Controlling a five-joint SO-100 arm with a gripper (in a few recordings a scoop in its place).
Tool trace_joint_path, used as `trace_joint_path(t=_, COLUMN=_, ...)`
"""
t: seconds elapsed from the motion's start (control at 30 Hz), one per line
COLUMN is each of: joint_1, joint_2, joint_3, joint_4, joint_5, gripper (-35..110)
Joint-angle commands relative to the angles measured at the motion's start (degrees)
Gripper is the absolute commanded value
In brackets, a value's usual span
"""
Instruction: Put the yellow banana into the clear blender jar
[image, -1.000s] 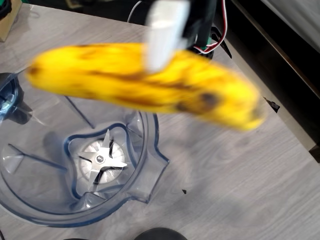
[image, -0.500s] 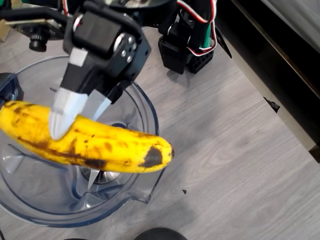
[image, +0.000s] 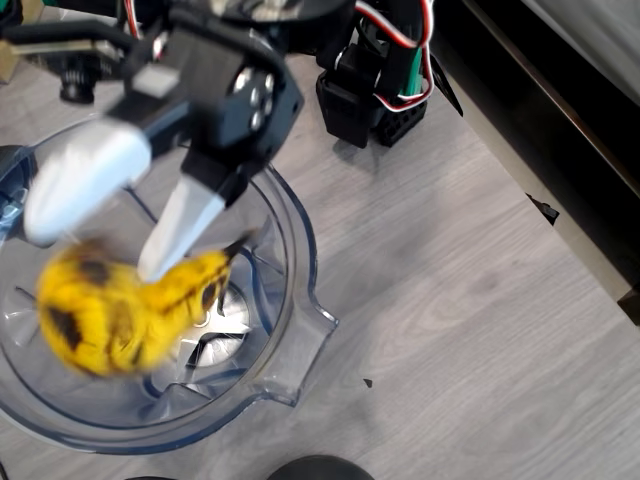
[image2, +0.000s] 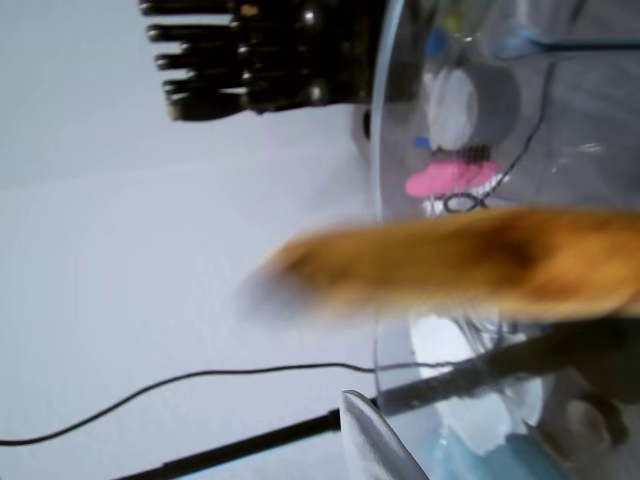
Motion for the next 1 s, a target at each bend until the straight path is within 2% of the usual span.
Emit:
trace_joint_path(t=0.0, joint_1=0.97, joint_2=1.23, joint_3=-1.85, joint_4=0.53, joint_5=-0.97, gripper=40)
trace_joint_path(t=0.33, joint_1=-1.49, joint_2=7.12, joint_3=-2.02, joint_4=4.75, joint_5=-2.29, gripper=36)
trace_joint_path(t=0.4, joint_1=-3.52, joint_2=9.84, joint_3=-2.02, joint_4=7.21, joint_5=-2.37, gripper=26)
trace_joint_path(t=0.47, joint_1=-5.80, joint_2=12.74, joint_3=-2.02, joint_4=10.72, joint_5=-3.25, gripper=0)
trace_joint_path(t=0.7, joint_1=-16.08, joint_2=19.25, joint_3=0.88, joint_4=26.46, joint_5=-4.83, gripper=0)
trace_joint_path(t=0.8, joint_1=-18.46, joint_2=23.38, joint_3=10.02, joint_4=27.25, joint_5=-4.83, gripper=0)
trace_joint_path(t=0.97, joint_1=-17.93, joint_2=33.22, joint_3=29.09, joint_4=22.76, joint_5=-5.71, gripper=0)
